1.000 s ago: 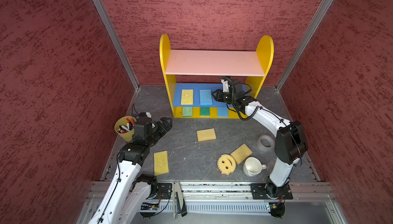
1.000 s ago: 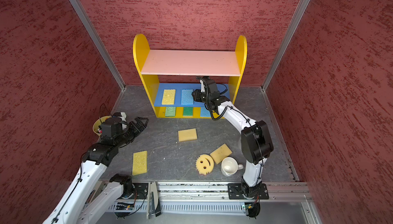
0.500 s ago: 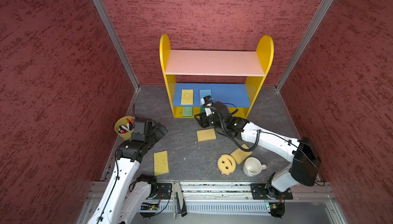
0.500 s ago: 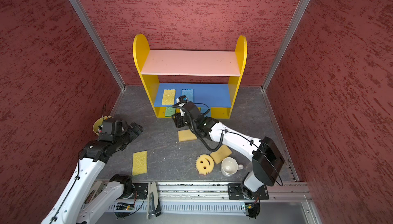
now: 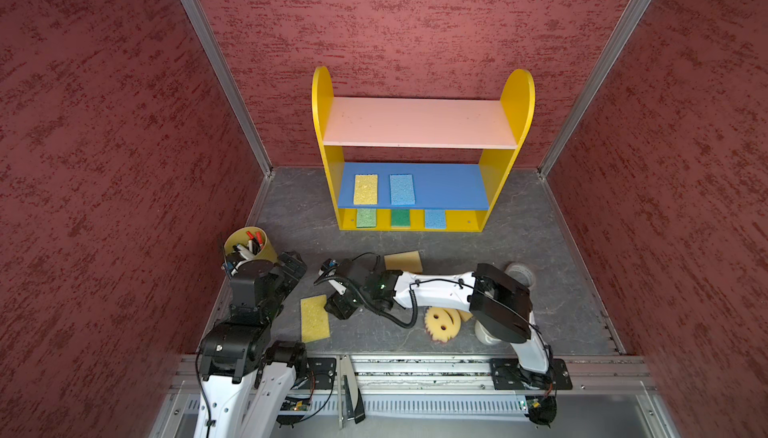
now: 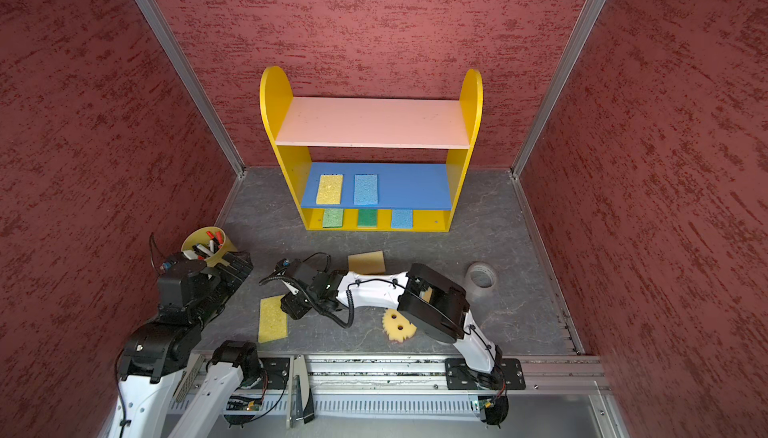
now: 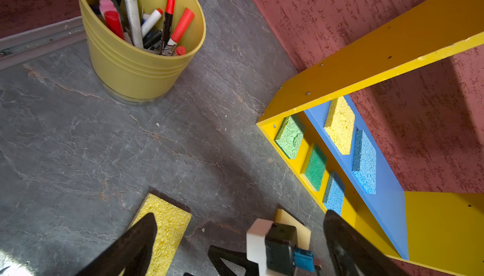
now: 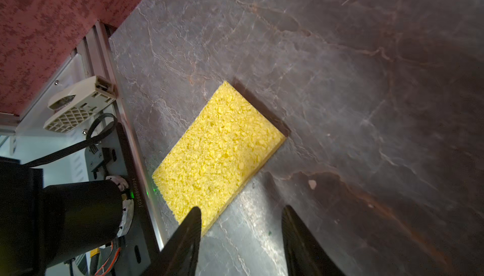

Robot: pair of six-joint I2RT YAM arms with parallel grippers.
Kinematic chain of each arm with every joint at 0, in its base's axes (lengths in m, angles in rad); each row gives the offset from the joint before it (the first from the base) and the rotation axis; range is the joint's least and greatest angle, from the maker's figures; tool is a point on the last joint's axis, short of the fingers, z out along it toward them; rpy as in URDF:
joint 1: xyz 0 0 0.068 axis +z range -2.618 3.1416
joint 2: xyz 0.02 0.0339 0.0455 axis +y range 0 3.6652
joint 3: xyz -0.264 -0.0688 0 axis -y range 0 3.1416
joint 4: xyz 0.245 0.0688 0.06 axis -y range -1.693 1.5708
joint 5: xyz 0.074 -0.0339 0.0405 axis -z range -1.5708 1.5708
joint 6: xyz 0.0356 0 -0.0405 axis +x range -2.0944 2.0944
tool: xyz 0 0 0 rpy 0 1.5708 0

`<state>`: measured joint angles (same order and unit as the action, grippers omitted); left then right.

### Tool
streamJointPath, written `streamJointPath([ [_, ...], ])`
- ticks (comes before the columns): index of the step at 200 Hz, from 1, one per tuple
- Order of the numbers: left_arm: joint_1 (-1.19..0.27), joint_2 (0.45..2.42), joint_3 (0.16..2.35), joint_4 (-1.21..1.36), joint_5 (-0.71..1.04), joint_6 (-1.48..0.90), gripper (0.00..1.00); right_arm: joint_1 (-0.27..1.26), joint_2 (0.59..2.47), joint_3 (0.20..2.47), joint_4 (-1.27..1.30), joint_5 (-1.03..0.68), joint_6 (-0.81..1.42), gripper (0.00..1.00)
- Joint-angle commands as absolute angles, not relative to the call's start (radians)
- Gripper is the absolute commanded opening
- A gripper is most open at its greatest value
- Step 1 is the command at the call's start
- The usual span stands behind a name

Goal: Place and organize the cleaning sponges onto the shelf
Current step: 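Draw the right gripper back from the shelf toward the table center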

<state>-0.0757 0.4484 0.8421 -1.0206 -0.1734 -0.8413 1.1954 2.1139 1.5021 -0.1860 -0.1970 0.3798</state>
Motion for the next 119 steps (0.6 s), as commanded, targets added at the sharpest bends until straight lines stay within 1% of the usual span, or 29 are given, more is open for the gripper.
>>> streamJointPath([
  [1,-0.066,0.439,0.866,-1.053,-0.214,-0.845,1.0,1.187,2.157,1.582,-0.233,-0.283,0.392,0.54],
  [75,-0.065,0.454,0.829,-1.016,-0.187,-0.847,1.0,1.187,2.298,1.721,-0.35,-0.282,0.393,0.55],
  [101,-0.063,0.456,0.816,-0.997,-0.174,-0.843,1.0,1.181,2.293,1.711,-0.344,-0.259,0.392,0.54],
  [119,-0.063,0.459,0.807,-0.99,-0.165,-0.842,1.0,1.157,2.244,1.652,-0.317,-0.226,0.414,0.55],
])
